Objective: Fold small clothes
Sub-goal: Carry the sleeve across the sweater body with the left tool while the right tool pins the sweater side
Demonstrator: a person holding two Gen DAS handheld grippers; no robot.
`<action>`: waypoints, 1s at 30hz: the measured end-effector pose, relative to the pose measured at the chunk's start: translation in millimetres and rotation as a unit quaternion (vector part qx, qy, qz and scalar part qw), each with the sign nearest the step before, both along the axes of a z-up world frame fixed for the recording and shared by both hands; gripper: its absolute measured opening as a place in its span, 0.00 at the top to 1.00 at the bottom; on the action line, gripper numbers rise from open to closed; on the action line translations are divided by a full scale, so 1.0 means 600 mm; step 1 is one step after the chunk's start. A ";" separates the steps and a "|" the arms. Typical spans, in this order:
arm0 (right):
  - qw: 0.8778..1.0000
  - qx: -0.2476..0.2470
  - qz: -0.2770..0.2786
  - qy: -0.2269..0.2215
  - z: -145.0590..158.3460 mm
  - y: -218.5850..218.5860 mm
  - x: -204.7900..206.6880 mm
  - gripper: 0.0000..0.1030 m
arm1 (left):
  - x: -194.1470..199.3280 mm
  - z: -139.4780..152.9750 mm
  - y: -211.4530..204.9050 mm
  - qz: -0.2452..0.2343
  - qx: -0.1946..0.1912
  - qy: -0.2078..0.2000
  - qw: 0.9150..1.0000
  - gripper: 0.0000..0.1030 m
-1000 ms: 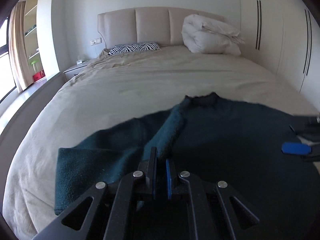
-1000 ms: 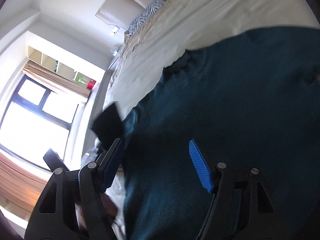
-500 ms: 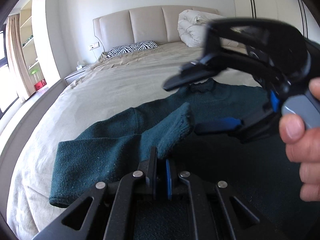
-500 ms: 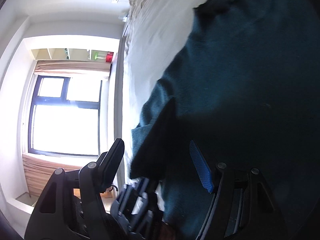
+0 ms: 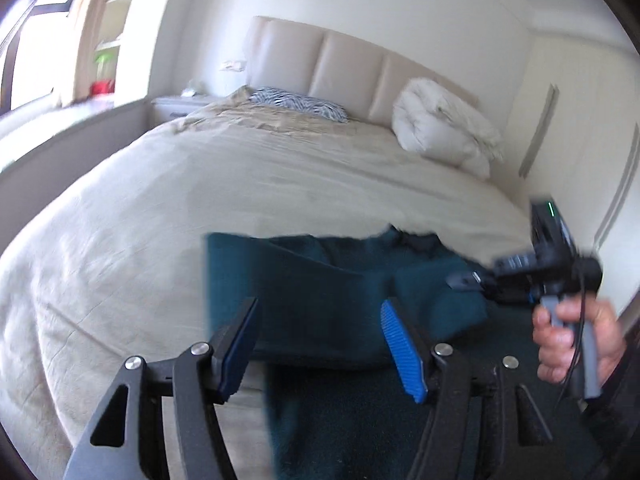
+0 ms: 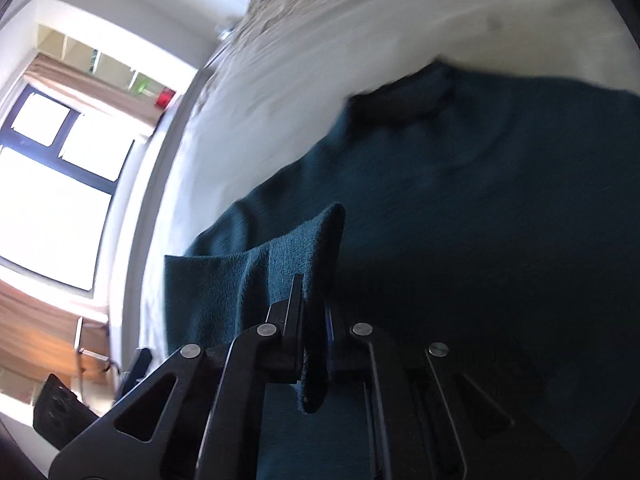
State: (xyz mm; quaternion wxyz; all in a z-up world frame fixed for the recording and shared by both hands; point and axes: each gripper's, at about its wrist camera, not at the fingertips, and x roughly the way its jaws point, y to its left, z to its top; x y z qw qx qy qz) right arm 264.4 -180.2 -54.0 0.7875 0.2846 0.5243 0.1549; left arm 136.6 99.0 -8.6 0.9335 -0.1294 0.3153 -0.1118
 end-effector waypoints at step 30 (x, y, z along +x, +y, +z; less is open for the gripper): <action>0.989 -0.032 -0.138 0.047 -0.064 -0.242 -0.059 0.94 | 0.245 -0.124 0.072 -0.035 -0.237 0.160 0.958 0.84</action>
